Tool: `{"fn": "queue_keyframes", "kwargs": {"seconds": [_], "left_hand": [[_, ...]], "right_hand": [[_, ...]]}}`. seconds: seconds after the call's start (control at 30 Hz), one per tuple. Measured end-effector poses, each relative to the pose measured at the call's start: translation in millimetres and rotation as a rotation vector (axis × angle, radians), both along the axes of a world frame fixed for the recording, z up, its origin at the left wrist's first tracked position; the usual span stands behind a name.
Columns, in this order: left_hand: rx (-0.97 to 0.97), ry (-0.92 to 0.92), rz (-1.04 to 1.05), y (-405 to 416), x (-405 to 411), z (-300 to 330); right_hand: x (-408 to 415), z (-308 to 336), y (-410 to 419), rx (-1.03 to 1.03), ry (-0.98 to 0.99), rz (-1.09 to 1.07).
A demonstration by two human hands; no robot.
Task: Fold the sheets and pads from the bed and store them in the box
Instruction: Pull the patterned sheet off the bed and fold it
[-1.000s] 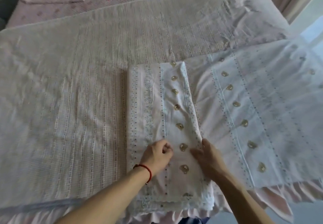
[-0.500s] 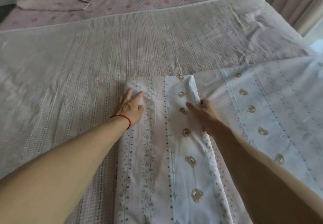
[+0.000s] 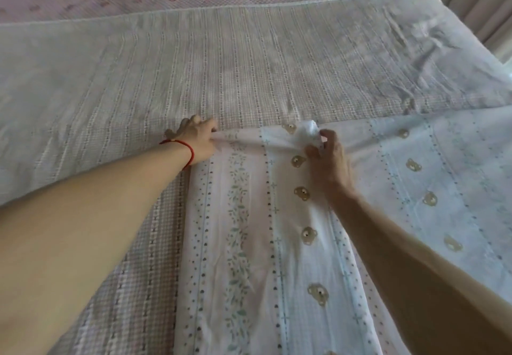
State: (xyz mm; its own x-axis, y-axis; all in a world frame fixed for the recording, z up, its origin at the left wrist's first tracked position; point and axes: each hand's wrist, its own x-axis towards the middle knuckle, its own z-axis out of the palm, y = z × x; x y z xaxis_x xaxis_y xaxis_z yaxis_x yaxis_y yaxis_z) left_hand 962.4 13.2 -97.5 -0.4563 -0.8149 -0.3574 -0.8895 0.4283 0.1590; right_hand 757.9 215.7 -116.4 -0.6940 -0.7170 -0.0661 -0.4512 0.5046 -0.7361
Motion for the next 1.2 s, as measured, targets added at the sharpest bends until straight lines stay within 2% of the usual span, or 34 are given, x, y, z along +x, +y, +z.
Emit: {"fn": "queue_keyframes", "kwargs": {"seconds": [0.07,0.13,0.2,0.37,0.57,0.77,0.9,1.0,1.1,1.2], "left_hand": [[-0.043,0.01,0.109,6.7,-9.8,-16.1],[-0.194,-0.022,0.108,13.8,-14.8,-29.1],[-0.316,-0.011,0.145,14.4,-18.7,-45.0],[-0.497,0.023,0.138,17.5,-22.8,-69.8],[-0.542,0.035,0.154,17.9,-22.4,-74.0],[-0.499,0.057,0.212,20.3,-21.2,-75.5],[-0.228,0.196,0.264,37.7,-8.6,-67.1],[-0.013,0.343,0.196,94.6,17.9,-54.0],[0.088,0.324,0.17,181.8,68.0,-37.5],[0.082,0.355,0.163,294.5,123.3,-29.9]], "right_hand": [[20.1,-1.7,1.3,0.084,0.325,0.036],[32.2,-9.6,1.9,0.191,0.469,0.229],[28.4,-29.2,-3.7,0.311,0.445,0.363],[24.4,-46.3,-11.6,0.313,0.449,0.333],[24.7,-58.0,-21.3,0.344,0.444,0.308],[21.3,-65.7,-19.5,0.316,0.441,0.324],[18.5,-66.6,-21.8,0.311,0.434,0.347],[8.4,-57.7,-22.9,0.367,0.409,0.43],[14.7,-37.4,7.9,0.442,0.407,0.545],[72.2,-15.6,120.1,0.331,0.368,0.713]]}}
